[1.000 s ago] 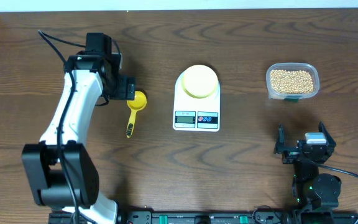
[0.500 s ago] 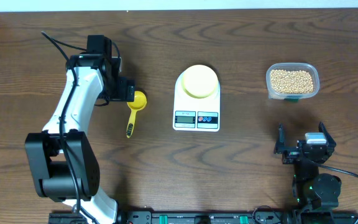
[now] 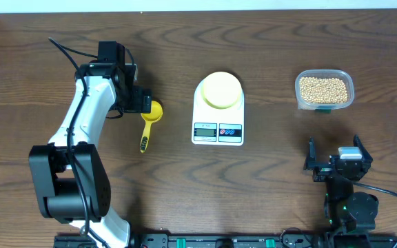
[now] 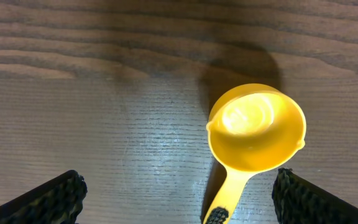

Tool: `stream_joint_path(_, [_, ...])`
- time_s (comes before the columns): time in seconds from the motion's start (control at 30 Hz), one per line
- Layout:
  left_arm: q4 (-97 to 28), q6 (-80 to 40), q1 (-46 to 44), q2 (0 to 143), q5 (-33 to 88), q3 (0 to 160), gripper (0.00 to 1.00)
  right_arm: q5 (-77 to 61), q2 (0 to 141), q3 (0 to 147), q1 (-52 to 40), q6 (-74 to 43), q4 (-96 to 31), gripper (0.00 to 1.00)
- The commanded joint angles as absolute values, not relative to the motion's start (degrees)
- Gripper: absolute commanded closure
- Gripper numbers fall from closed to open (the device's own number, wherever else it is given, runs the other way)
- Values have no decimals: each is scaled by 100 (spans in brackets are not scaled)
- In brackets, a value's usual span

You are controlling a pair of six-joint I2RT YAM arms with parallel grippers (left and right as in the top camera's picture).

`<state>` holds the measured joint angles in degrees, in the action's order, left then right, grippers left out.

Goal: Scoop item into bowl and weigh 50g on scale
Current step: 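Move the left gripper over the yellow scoop's handle, then lower the left gripper and close it on the yellow scoop handle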

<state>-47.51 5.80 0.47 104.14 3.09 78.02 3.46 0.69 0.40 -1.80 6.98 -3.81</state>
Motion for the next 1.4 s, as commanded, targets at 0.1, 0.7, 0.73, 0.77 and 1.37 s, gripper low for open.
stream_joint_path(0.1, [-4744,543,40,10619,392,7666,2,392,27,32,-220,779,-403,1])
stream_joint_path(0.7, [-4574,528,40,11135,539,7666,2,392,27,32,-220,779,-403,1])
stream_joint_path(0.73, [-4569,530,40,11135,539,7666,2,392,27,32,-220,779,-405,1])
stream_joint_path(0.77, [-4569,530,40,11135,539,7666,2,392,27,32,-220,779,-403,1])
stream_joint_path(1.37, [-4554,528,40,11135,537,7666,2,392,27,32,-220,779,-403,1])
